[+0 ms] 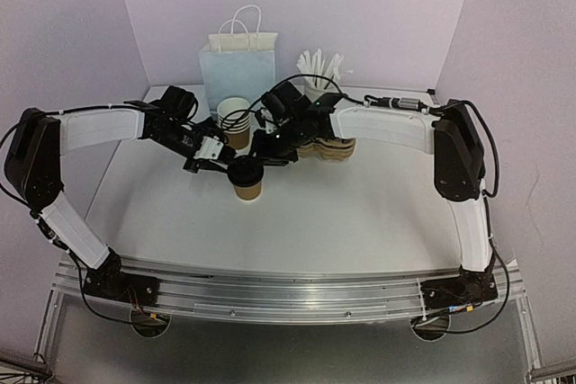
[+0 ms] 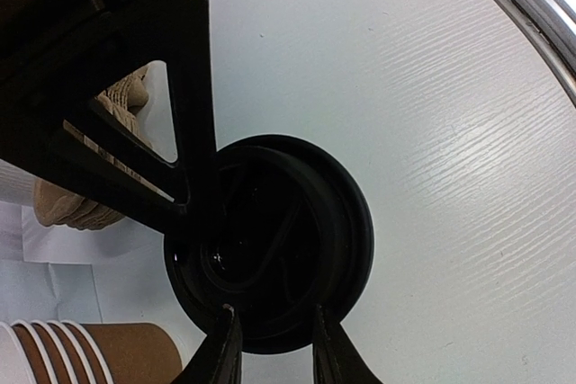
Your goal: Pack the takeout coffee
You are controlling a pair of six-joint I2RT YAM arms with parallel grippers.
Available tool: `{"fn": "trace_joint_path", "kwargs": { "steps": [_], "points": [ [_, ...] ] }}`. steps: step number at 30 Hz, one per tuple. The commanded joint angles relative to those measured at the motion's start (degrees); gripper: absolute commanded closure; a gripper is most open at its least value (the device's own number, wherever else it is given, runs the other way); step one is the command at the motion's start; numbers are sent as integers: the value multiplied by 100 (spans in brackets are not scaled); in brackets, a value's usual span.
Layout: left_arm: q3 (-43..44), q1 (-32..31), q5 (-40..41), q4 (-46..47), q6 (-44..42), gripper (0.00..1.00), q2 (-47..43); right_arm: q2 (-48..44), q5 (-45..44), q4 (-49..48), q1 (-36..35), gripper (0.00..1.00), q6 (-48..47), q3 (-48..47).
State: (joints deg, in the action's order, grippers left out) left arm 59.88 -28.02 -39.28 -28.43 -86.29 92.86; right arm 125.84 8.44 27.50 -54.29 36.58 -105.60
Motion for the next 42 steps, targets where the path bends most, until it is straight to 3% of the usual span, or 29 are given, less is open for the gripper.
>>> {"fn": "trace_joint_path", "kwargs": {
  "steps": [1,10,20,28,33,42],
  "points": [
    [-51,-19,301,-438,146,75,445,199,79,199,-87,70,18,173],
    [-269,-11,752,-459,-123,80,1072,218,-58,431,-148,72,175,322],
    [-15,80,822,-625,133,79,1249,397,460,372,-94,74,203,724],
    [419,86,385,-999,657,70,899,204,53,475,-97,72,-166,222],
    [832,85,59,-1073,1062,59,591,181,-250,573,-91,69,-380,-322],
    [1106,82,-49,-1274,1097,48,425,172,-304,607,-63,66,-462,-867]
  ]
}}
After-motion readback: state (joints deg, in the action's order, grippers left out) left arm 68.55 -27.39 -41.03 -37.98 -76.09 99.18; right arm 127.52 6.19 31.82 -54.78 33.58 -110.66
